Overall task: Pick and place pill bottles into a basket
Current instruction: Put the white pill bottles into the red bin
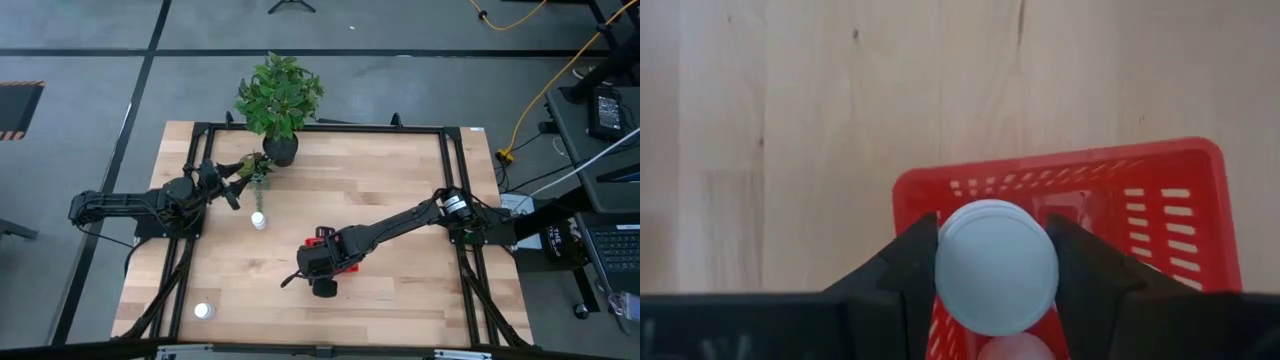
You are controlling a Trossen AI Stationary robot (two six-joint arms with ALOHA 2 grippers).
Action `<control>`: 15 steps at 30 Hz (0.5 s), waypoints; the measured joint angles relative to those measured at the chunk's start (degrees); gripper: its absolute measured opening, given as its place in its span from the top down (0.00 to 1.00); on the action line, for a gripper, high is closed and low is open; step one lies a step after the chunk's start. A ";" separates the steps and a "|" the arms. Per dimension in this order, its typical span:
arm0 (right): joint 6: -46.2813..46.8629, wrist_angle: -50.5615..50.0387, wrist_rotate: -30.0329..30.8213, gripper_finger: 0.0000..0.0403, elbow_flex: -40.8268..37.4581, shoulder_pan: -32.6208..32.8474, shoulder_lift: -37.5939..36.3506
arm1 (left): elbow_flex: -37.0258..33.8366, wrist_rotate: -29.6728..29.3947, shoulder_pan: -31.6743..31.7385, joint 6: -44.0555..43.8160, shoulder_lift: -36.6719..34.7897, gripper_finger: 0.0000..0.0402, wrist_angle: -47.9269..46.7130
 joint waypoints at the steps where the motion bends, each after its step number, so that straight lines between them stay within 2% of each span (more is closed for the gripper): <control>1: 0.58 0.15 -0.04 0.62 0.00 0.00 0.00 | -0.01 0.01 0.00 0.01 0.00 0.39 0.00; 9: 3.42 0.45 -0.02 0.37 0.02 -0.02 0.00 | -0.01 -0.02 0.00 0.03 0.00 0.39 0.00; 15: 3.60 -0.45 0.34 0.32 0.00 -0.02 -2.18 | -0.01 -0.02 0.00 0.05 0.00 0.39 0.00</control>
